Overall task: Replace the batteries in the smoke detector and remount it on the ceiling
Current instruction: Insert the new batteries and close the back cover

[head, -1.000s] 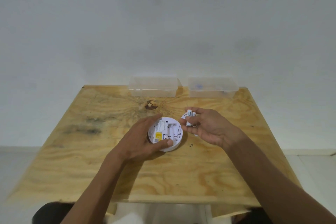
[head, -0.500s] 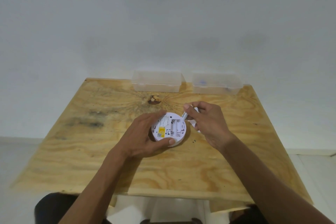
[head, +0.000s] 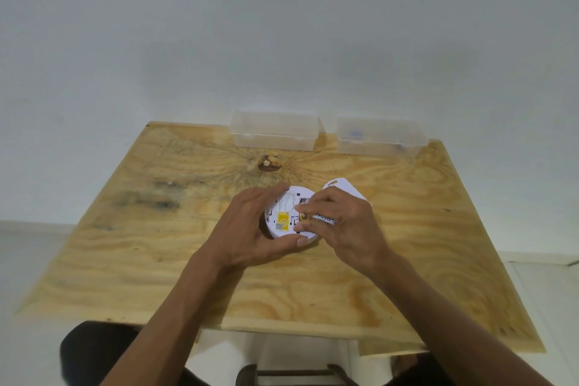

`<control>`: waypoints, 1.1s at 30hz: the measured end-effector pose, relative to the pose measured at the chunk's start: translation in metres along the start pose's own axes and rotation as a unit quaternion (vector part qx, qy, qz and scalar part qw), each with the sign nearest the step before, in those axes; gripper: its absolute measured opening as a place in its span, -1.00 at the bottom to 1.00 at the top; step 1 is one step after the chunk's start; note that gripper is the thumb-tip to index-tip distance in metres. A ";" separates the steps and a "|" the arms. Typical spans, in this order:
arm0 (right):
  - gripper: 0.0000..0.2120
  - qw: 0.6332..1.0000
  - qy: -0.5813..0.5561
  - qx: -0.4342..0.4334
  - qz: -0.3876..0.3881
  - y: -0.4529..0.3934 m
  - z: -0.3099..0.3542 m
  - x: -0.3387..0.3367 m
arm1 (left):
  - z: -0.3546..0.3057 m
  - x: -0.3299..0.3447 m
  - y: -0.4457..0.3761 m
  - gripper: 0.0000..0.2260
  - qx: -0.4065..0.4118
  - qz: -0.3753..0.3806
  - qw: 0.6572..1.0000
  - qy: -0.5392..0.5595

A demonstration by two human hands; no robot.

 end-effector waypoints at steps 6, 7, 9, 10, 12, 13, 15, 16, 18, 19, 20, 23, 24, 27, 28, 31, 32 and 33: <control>-0.74 0.995 0.017 0.021 0.096 -0.002 -0.009 0.011 | -0.004 -0.002 -0.003 -0.17 0.007 0.007 1.000 -0.010; -0.75 0.994 0.004 0.033 0.106 -0.003 -0.011 0.011 | -0.005 -0.003 -0.004 -0.17 0.008 0.006 1.000 -0.009; -0.76 0.992 -0.025 0.062 0.103 -0.006 -0.015 0.009 | -0.008 -0.005 -0.005 -0.19 0.016 -0.001 1.000 -0.006; -0.76 0.992 -0.037 0.077 0.095 -0.008 -0.018 0.007 | -0.010 -0.006 -0.005 -0.19 0.022 -0.005 1.000 -0.005; -0.78 0.991 -0.044 0.093 0.087 -0.010 -0.021 0.004 | -0.013 -0.008 -0.006 -0.19 0.031 -0.014 0.999 -0.004; -0.79 0.991 -0.041 0.093 0.091 -0.011 -0.020 0.005 | -0.013 -0.008 -0.006 -0.20 0.030 -0.017 0.999 -0.005; -0.80 0.990 -0.031 0.090 0.108 -0.011 -0.019 0.007 | -0.011 -0.007 -0.007 -0.27 0.027 -0.020 0.999 -0.006; -0.80 0.989 -0.023 0.090 0.118 -0.011 -0.018 0.008 | -0.010 -0.006 -0.007 -0.28 0.026 -0.020 0.999 -0.006; -0.79 0.986 -0.013 0.095 0.138 -0.012 -0.020 0.011 | -0.009 -0.006 -0.008 -0.26 0.023 -0.020 1.000 -0.005; -0.79 0.985 -0.011 0.097 0.145 -0.012 -0.021 0.012 | -0.008 -0.006 -0.008 -0.23 0.022 -0.022 1.000 -0.002; -0.80 0.984 -0.009 0.096 0.149 -0.012 -0.022 0.014 | -0.008 -0.006 -0.008 -0.23 0.022 -0.023 1.000 0.003; -0.79 0.983 -0.003 0.096 0.154 -0.011 -0.022 0.016 | -0.005 -0.005 -0.007 -0.21 0.016 -0.019 1.000 0.014; -0.77 0.983 0.005 0.096 0.158 -0.010 -0.022 0.016 | -0.004 -0.005 -0.007 -0.20 0.012 -0.019 1.000 0.015; -0.74 0.978 0.038 0.093 0.182 -0.010 -0.019 0.018 | -0.003 -0.004 -0.008 -0.24 0.011 -0.014 1.000 0.015; -0.73 0.976 0.048 0.095 0.189 -0.010 -0.018 0.018 | -0.005 -0.004 -0.009 -0.27 0.013 -0.011 1.000 0.014; -0.71 0.970 0.093 0.095 0.202 -0.010 -0.013 0.018 | -0.011 -0.006 -0.009 -0.34 0.017 -0.015 1.000 0.010; -0.70 0.968 0.108 0.098 0.206 -0.009 -0.012 0.018 | -0.012 -0.007 -0.009 -0.34 0.015 -0.017 1.000 0.008; -0.70 0.965 0.121 0.102 0.210 -0.009 -0.012 0.018 | -0.014 -0.007 -0.009 -0.35 0.013 -0.019 1.000 0.011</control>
Point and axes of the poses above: each hand's wrist, its own y-axis away from the middle knuckle, its own x-axis out of the palm, z = x × y, the point moved 10 cm from there along -y, towards the middle knuckle, and after that the axes turned 1 degree about y, right-handed, at the moved point
